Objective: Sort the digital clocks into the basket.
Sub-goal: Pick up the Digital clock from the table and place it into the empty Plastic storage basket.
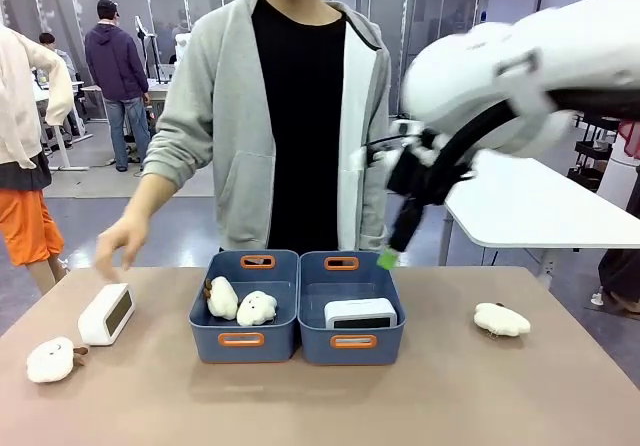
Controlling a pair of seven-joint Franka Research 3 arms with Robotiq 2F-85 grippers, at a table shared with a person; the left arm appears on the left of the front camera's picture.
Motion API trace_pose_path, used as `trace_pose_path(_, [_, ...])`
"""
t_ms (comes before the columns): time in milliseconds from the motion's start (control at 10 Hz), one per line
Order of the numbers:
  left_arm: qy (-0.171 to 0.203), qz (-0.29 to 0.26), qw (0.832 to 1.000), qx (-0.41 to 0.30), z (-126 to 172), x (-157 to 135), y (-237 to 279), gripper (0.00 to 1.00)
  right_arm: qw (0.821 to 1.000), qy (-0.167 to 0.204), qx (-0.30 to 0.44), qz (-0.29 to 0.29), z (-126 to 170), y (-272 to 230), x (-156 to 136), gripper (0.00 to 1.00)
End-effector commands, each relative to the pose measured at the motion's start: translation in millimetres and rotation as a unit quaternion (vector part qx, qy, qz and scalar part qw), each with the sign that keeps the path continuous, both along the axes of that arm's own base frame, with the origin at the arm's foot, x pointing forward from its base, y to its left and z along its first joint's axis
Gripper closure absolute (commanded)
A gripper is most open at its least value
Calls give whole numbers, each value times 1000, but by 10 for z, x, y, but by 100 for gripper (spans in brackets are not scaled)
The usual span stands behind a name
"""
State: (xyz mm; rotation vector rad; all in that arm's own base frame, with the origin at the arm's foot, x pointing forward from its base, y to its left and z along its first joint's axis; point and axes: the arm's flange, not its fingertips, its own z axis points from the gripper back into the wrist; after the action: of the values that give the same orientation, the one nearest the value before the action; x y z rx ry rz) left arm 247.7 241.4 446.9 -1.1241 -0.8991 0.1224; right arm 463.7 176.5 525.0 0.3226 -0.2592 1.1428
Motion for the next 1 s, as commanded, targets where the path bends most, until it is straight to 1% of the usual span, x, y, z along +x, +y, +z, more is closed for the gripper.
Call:
trace_pose_path(0, [-14,-2,1000,-5,11,14,19,0,990,77,54,-107,-38,-730,-235,0])
trace_pose_path(100, [-14,-2,1000,-5,11,14,19,0,976,137,80,-147,-69,-1207,-457,0])
trace_pose_path(200, [-14,-2,1000,-5,11,14,19,0,961,168,108,-191,-131,-1606,-644,0])
trace_pose_path(300, [-14,-2,1000,-5,11,14,19,0,942,166,170,-237,-219,-2022,-884,0])
trace_pose_path(400, [-14,-2,1000,-5,11,14,19,0,920,166,243,-257,-367,-2407,-1152,0])
trace_pose_path(500, [-14,-2,1000,-5,11,14,19,0,896,160,321,-263,-556,-2708,-1477,0])
trace_pose_path(600, [-14,-2,1000,-5,11,14,19,0,873,152,377,-269,-757,-2916,-1725,0])
trace_pose_path(700, [-14,-2,1000,-5,11,14,19,0,855,141,414,-278,-983,-3063,-1926,0])
trace_pose_path(800, [-14,-2,1000,-5,11,14,19,0,850,143,414,-291,-1158,-3134,-2056,0])
trace_pose_path(900, [-14,-2,1000,-5,11,14,19,0,859,141,394,-295,-1225,-3139,-2062,0])
